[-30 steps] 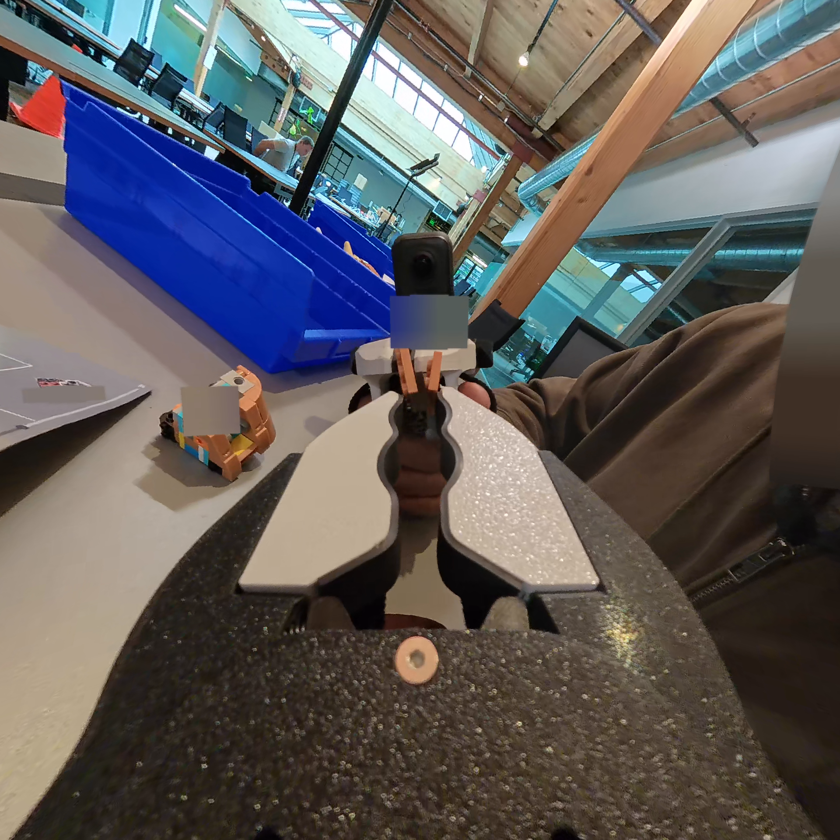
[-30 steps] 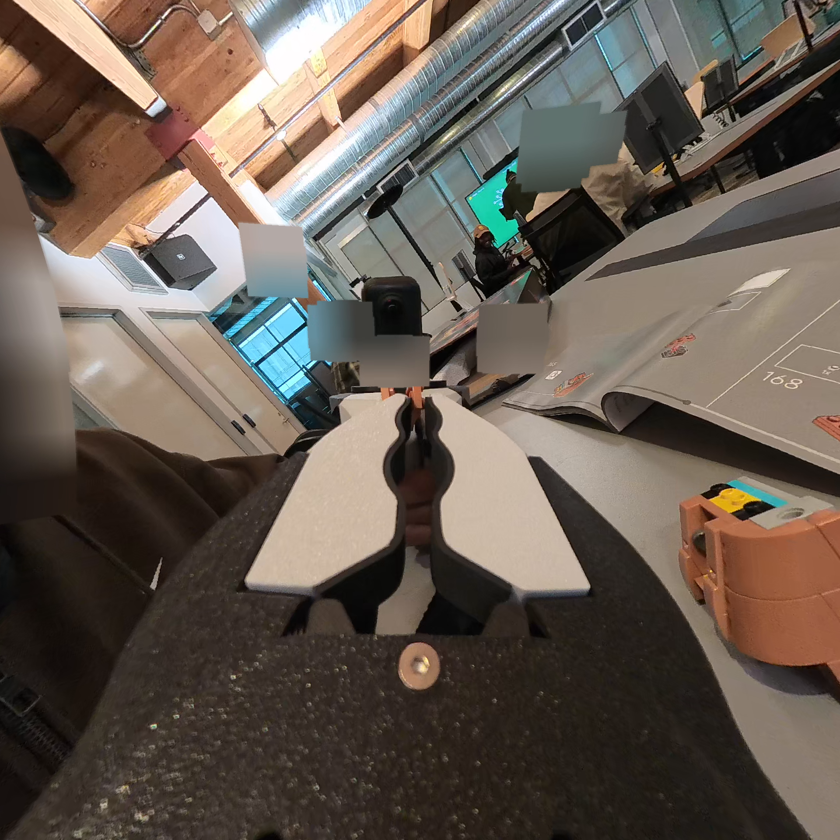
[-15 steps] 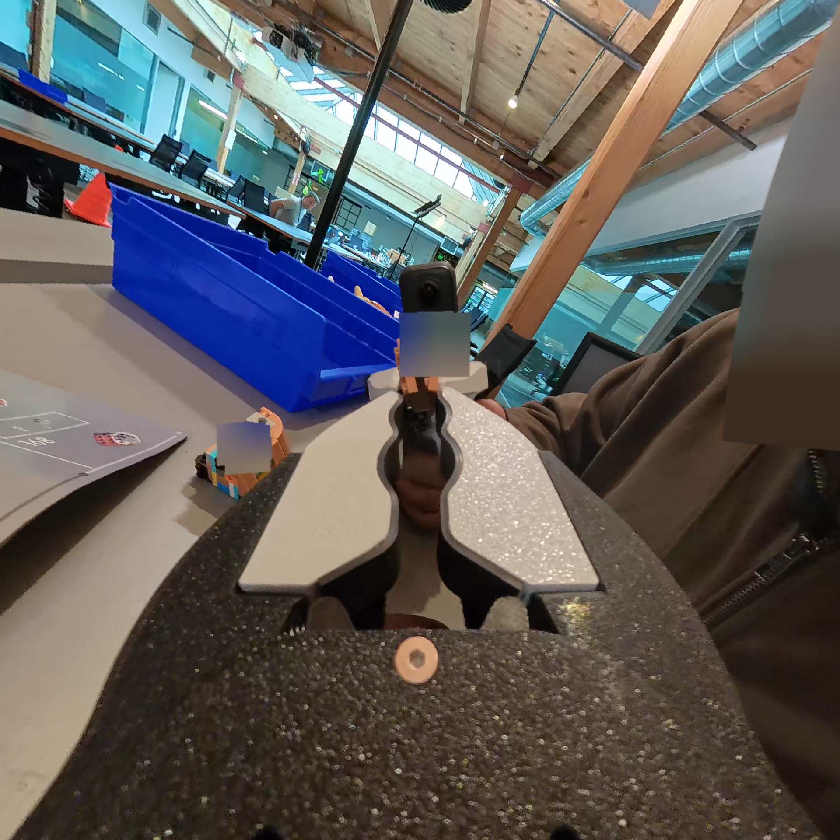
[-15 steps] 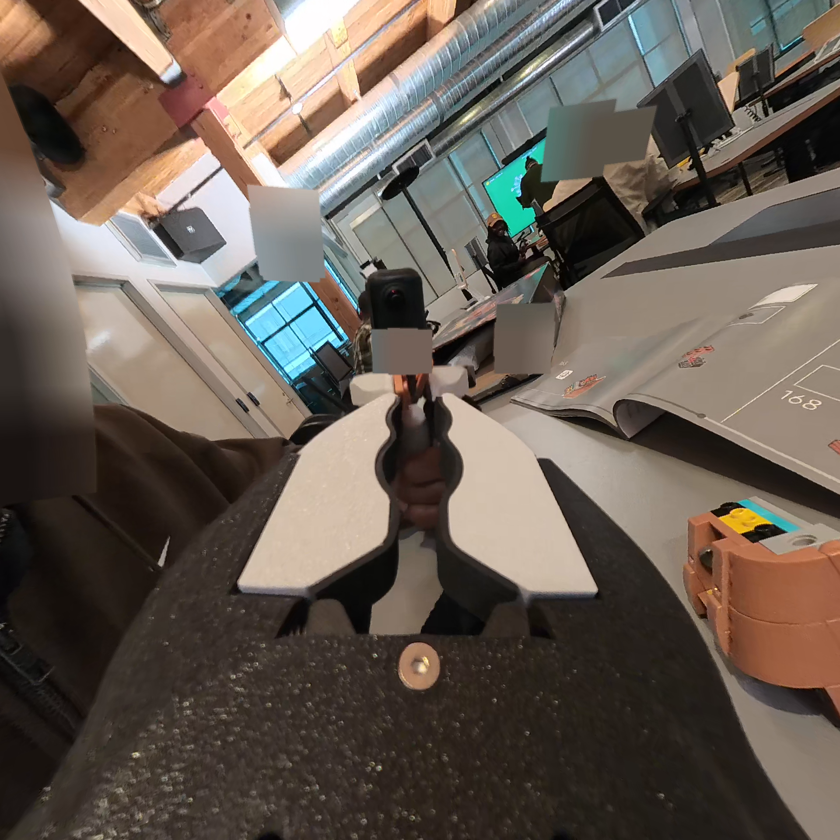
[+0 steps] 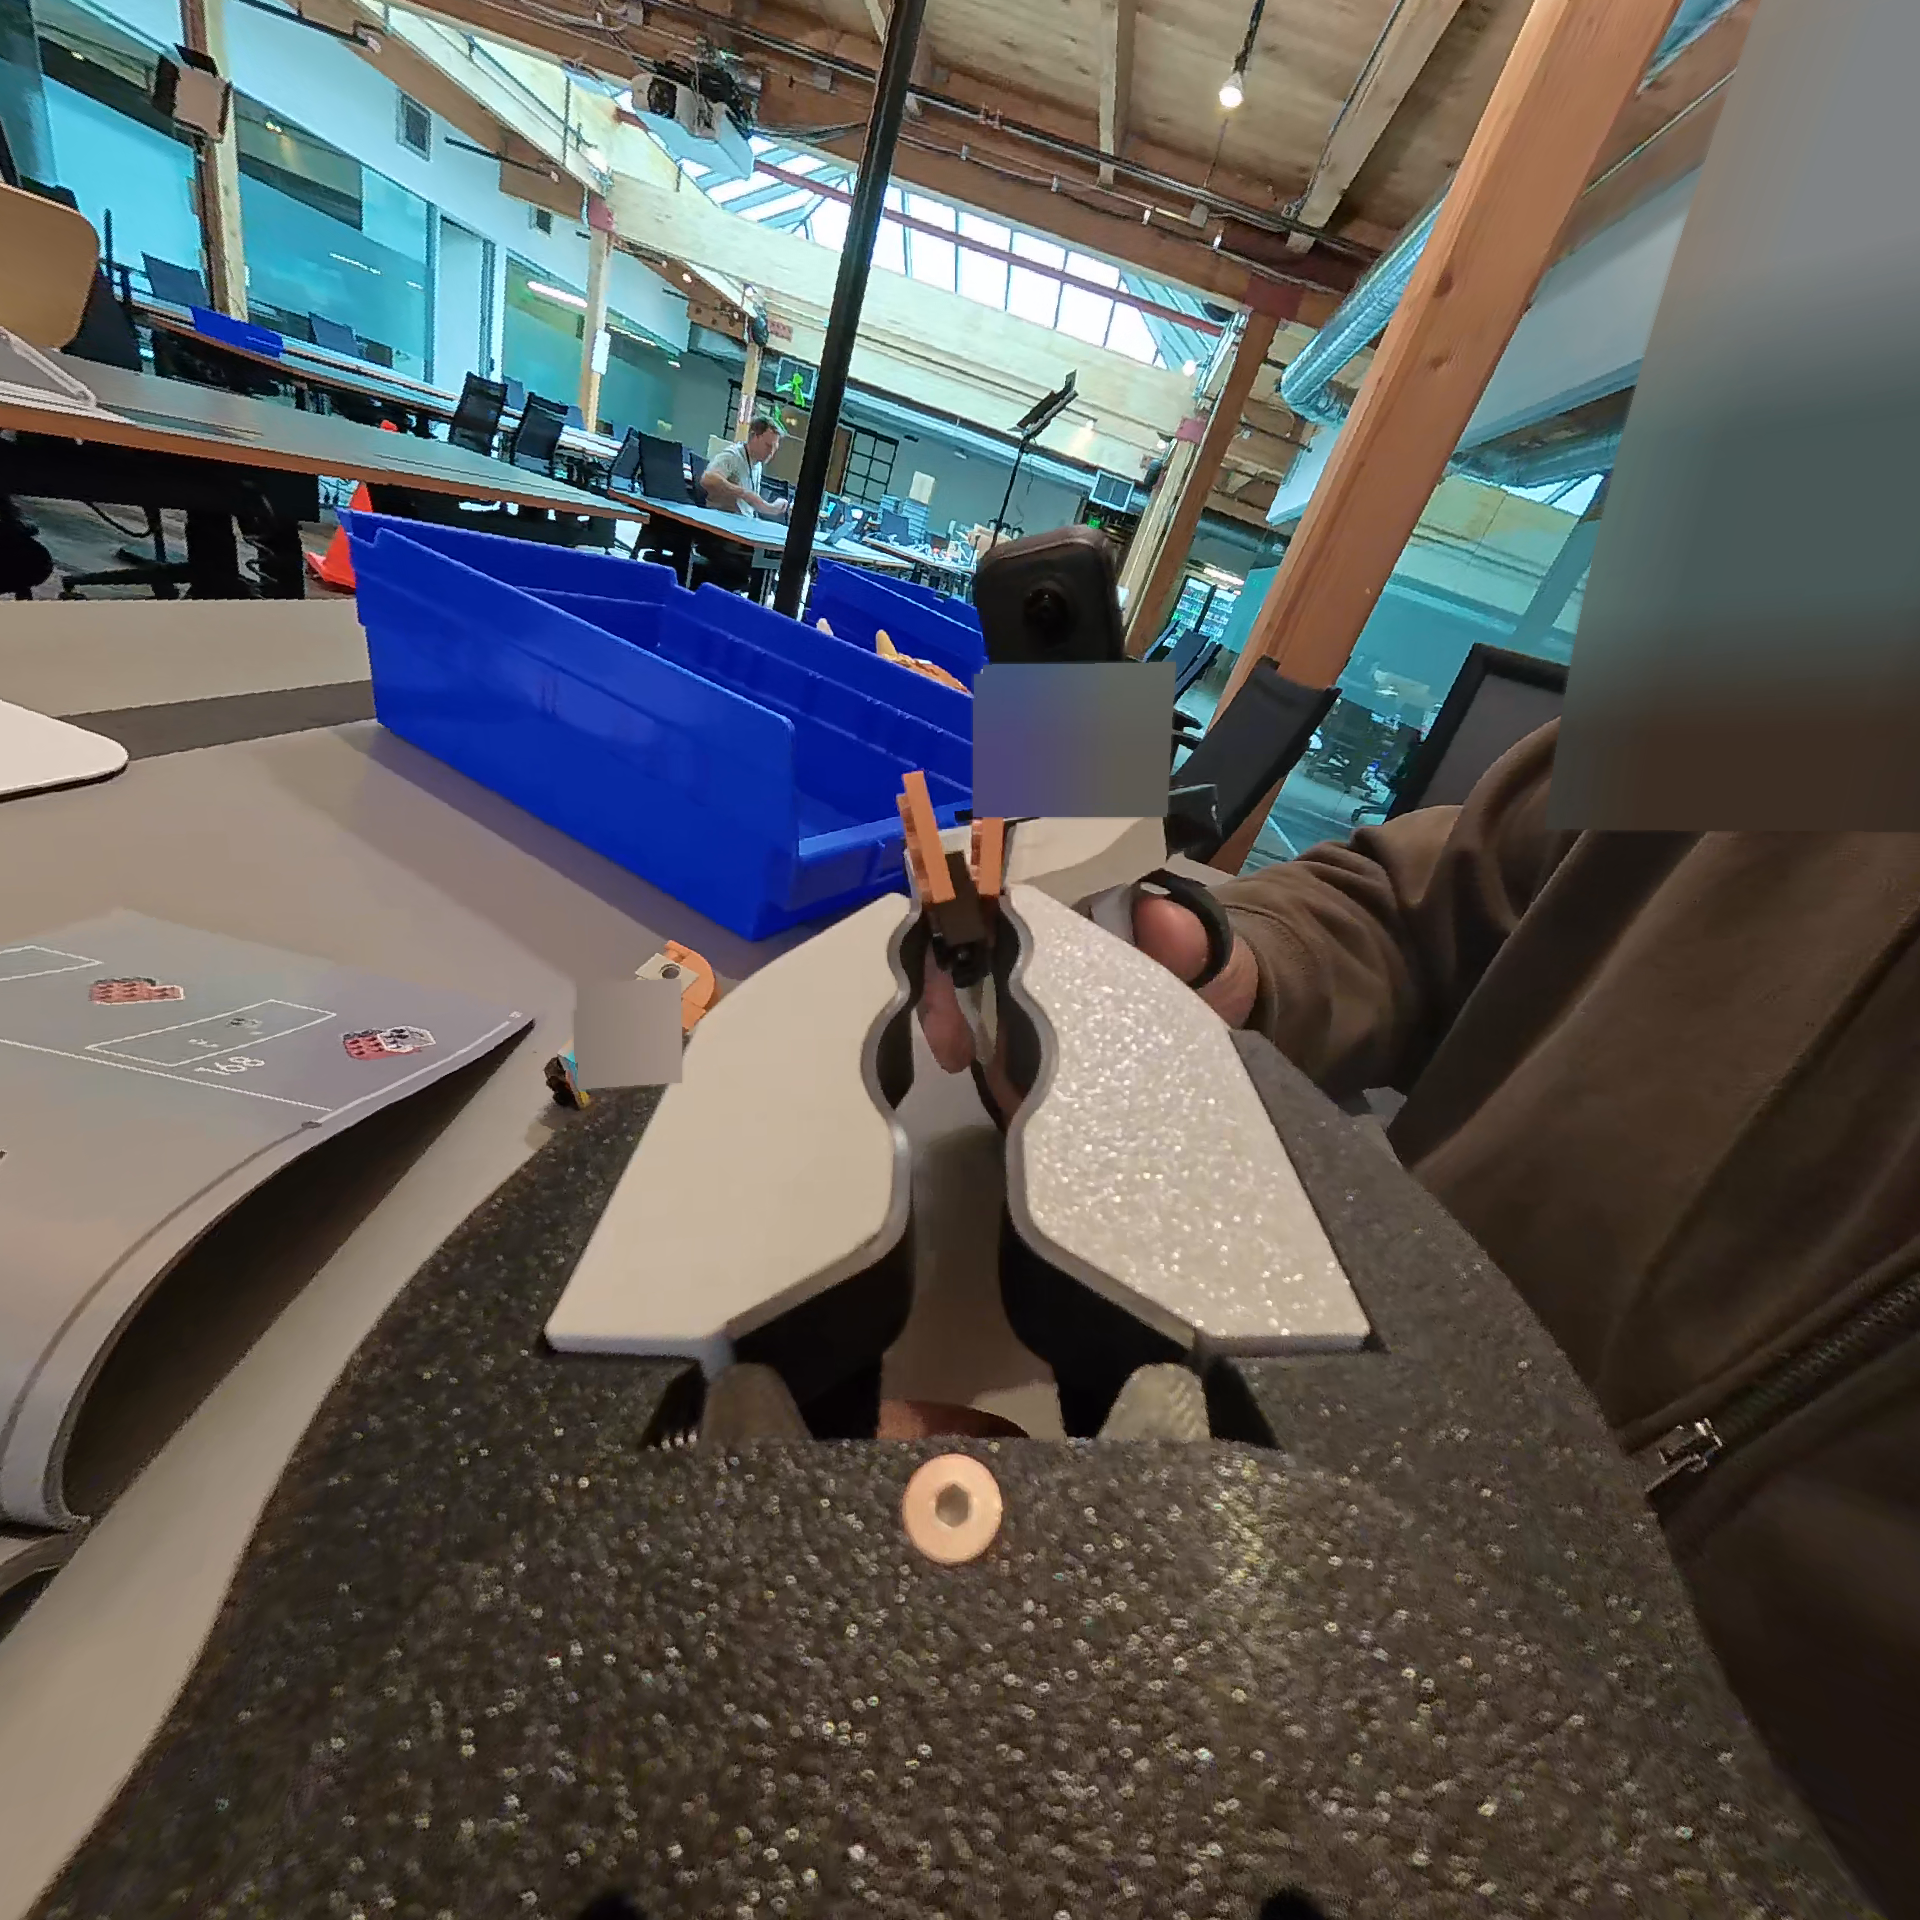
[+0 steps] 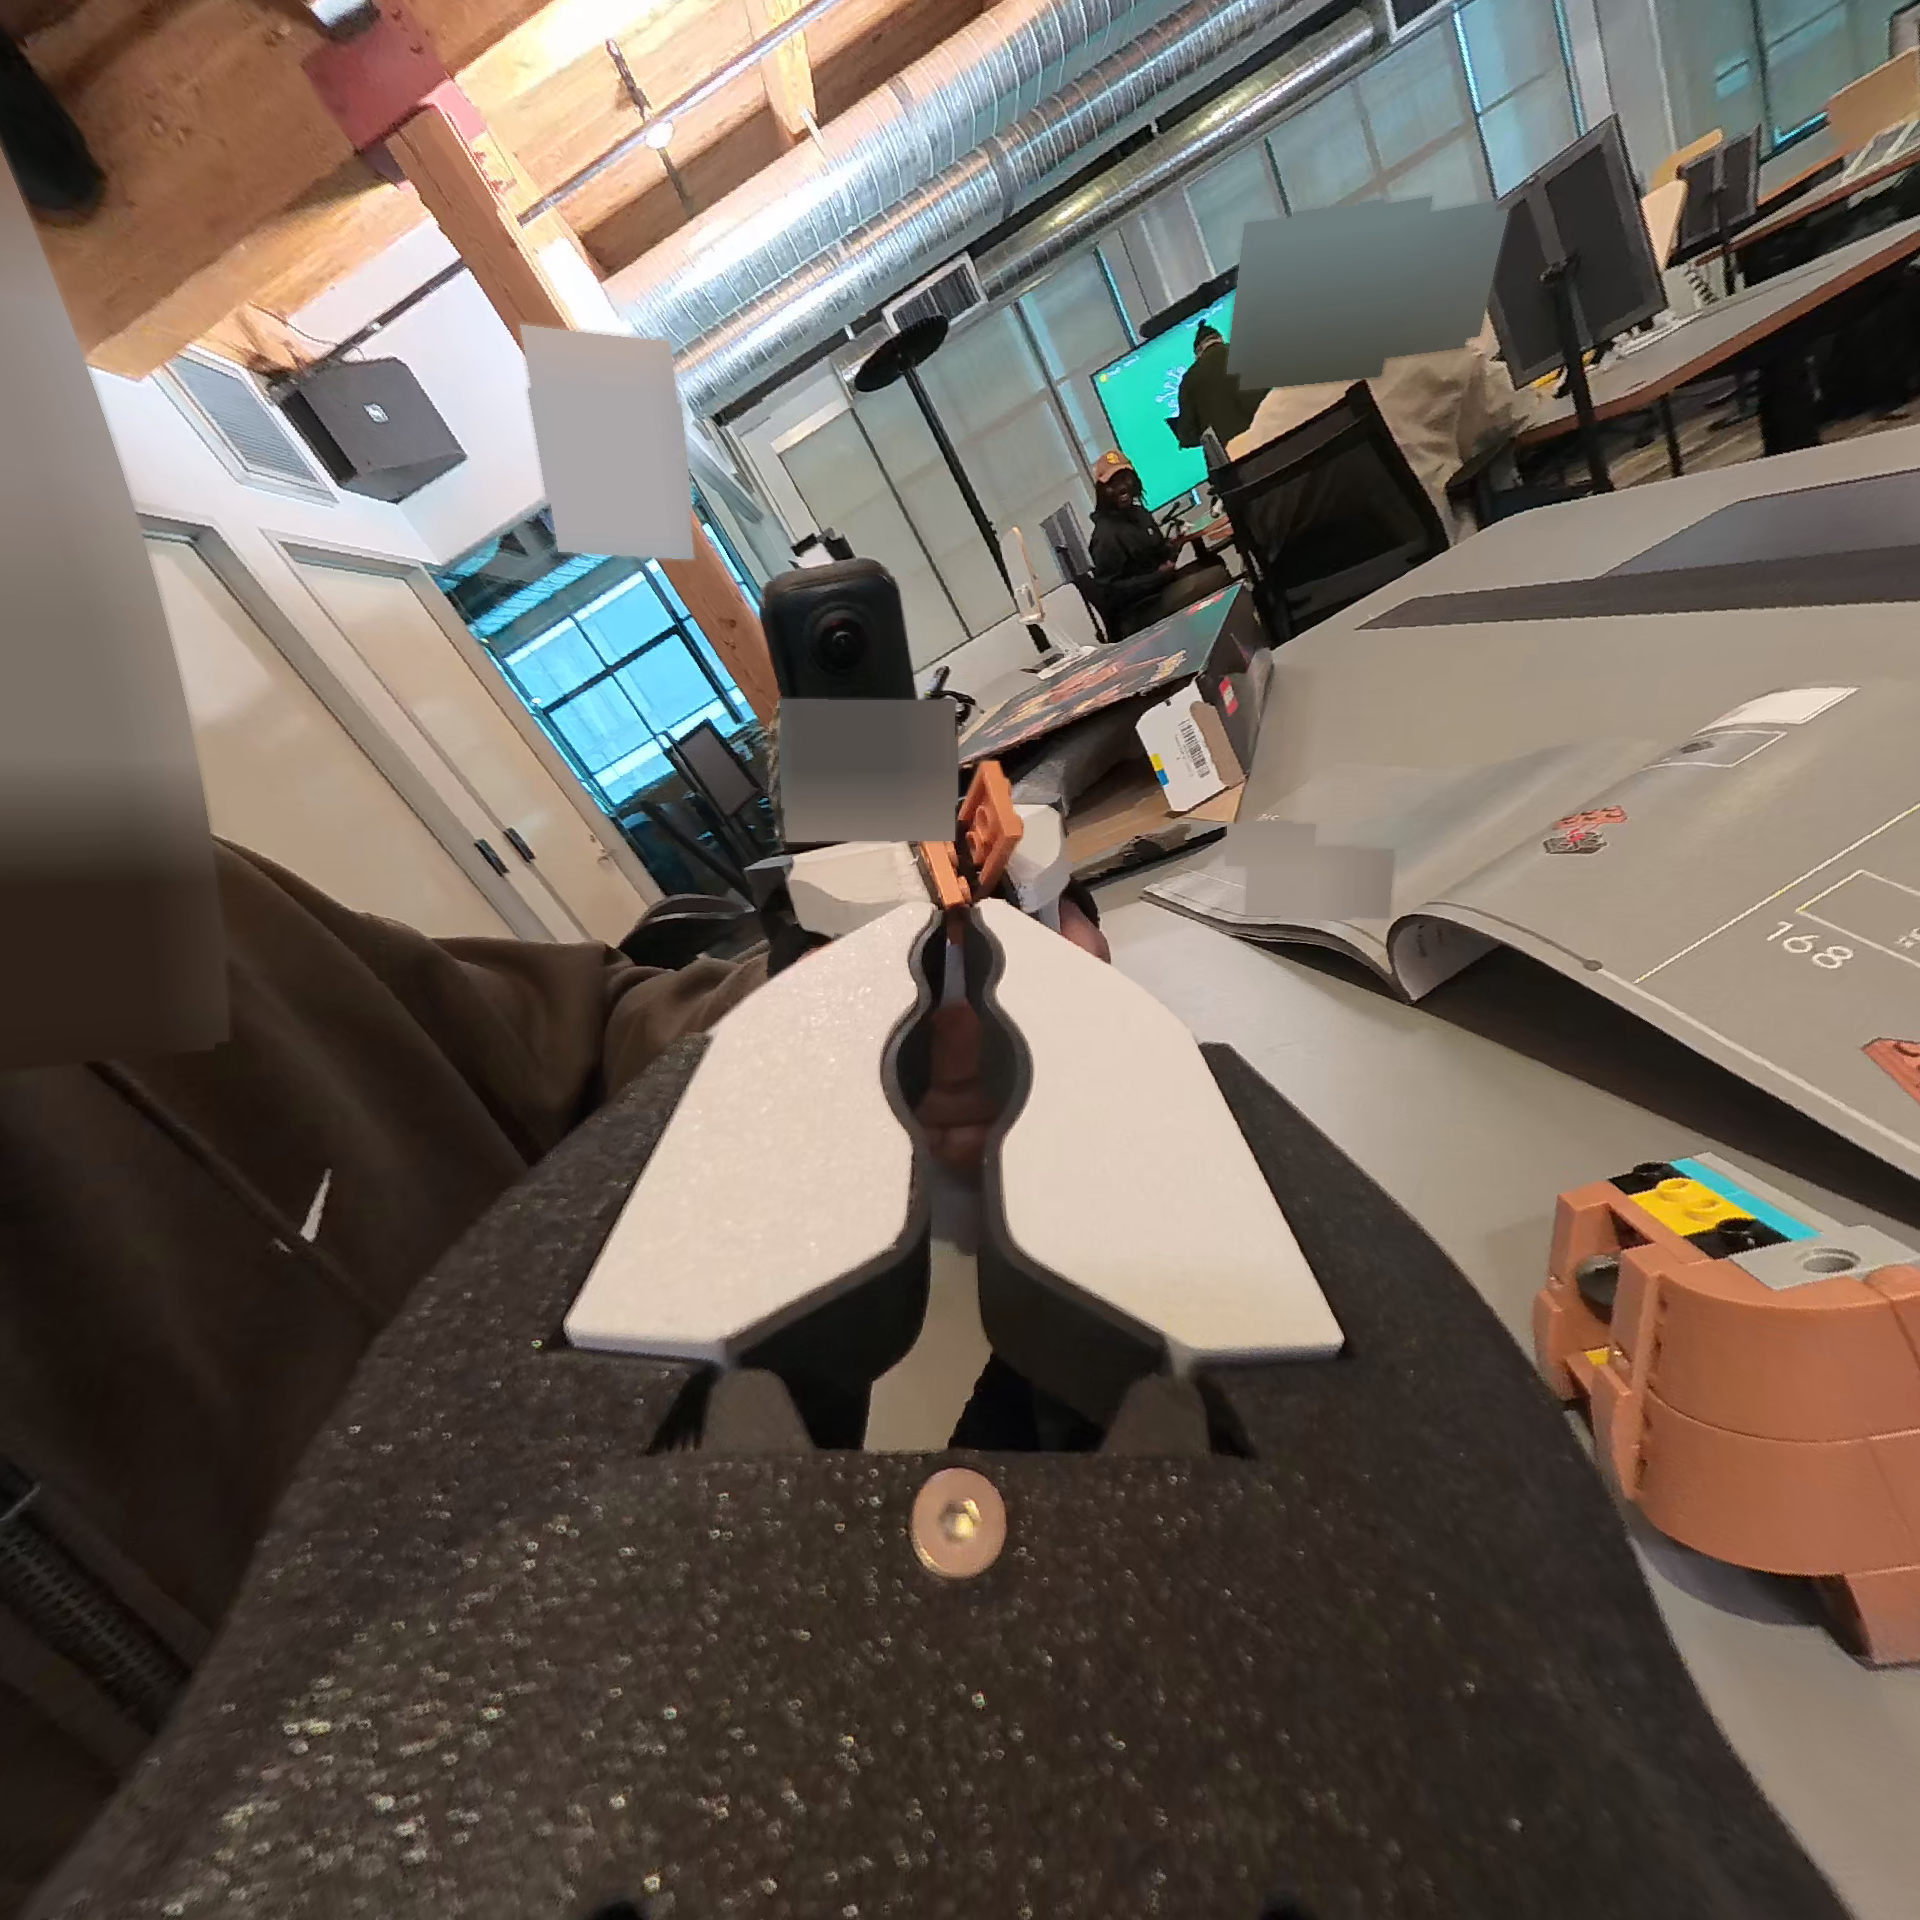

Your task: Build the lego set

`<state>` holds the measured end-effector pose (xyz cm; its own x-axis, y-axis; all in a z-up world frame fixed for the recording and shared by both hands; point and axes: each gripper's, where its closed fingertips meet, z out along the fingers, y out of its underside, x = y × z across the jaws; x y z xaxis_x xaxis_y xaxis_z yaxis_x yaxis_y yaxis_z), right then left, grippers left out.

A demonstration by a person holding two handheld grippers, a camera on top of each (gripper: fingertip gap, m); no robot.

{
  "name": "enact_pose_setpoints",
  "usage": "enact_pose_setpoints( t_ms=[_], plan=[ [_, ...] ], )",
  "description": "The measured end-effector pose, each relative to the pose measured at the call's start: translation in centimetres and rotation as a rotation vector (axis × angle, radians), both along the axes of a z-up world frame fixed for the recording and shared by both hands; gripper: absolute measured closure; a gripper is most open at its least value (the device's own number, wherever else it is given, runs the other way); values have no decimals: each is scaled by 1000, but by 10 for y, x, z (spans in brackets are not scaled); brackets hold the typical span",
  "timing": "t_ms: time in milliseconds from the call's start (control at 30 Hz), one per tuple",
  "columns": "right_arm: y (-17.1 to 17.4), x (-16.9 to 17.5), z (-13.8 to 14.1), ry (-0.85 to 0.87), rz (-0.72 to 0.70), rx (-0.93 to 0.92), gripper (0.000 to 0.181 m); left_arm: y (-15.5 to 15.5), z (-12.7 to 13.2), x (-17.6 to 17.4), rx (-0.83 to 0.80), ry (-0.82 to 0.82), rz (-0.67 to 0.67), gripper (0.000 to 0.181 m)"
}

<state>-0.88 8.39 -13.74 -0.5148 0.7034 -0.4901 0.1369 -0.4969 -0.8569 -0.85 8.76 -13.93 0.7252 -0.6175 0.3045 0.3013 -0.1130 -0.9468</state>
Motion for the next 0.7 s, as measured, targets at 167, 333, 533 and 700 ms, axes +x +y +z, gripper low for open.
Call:
enact_pose_setpoints(
  t_ms=[167, 333, 533, 700],
  plan=[
    [0, 1, 3, 9, 19, -32, 178, -2, 1, 2, 13, 0, -20, 168],
    [2, 3, 5, 14, 37, -93, 178, -3, 1, 3, 34, 22, -22, 168],
    [12, 2, 6, 8, 32, -183, 179, -4, 5, 0, 53, 10, -16, 170],
    [9, 1, 4, -3, 13, -129, 178, 0, -2, 0, 45, 100, 30, 172]
  ],
)
